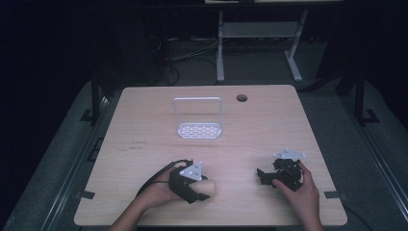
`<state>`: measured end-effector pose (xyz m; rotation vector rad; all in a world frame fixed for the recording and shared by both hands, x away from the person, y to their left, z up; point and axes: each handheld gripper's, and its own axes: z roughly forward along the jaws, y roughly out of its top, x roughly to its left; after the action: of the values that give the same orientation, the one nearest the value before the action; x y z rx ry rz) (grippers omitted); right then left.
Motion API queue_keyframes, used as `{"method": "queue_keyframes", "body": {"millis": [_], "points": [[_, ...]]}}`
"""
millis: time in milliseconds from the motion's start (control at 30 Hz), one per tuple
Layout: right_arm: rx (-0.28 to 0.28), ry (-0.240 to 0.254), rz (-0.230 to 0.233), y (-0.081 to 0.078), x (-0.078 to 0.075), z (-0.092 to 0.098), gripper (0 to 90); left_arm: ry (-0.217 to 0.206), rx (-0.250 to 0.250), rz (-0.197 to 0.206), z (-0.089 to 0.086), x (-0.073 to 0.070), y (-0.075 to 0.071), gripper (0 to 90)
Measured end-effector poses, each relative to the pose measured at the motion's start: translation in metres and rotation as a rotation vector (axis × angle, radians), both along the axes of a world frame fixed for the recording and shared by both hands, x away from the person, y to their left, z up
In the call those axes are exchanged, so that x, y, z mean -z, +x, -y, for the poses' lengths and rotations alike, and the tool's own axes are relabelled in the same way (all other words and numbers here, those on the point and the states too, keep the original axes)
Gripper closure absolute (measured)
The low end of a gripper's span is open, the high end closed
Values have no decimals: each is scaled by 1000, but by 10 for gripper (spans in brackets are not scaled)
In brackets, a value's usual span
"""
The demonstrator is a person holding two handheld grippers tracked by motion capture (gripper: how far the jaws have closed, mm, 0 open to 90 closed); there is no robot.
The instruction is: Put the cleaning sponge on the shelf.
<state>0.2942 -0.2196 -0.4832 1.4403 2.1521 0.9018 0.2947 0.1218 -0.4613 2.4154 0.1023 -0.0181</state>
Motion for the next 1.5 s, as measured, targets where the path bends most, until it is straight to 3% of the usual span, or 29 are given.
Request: {"method": "queue_keyframes", "body": {"millis": [400,467,1000,1300,1500], "points": [[0,0,0,0,0,0,6,-13,-20,-14,-3,-2,0,405],[-1,0,0,0,0,0,6,-24,-34,-19,-4,-2,0,406],[-2,0,0,0,0,0,6,5,-149,-24,-16,-5,-5,408],[-3,0,0,0,0,0,6,-15,-252,-21,-26,-10,0,410],[-3,0,0,0,0,0,6,-20,-296,-12,-32,-12,3,410]]}}
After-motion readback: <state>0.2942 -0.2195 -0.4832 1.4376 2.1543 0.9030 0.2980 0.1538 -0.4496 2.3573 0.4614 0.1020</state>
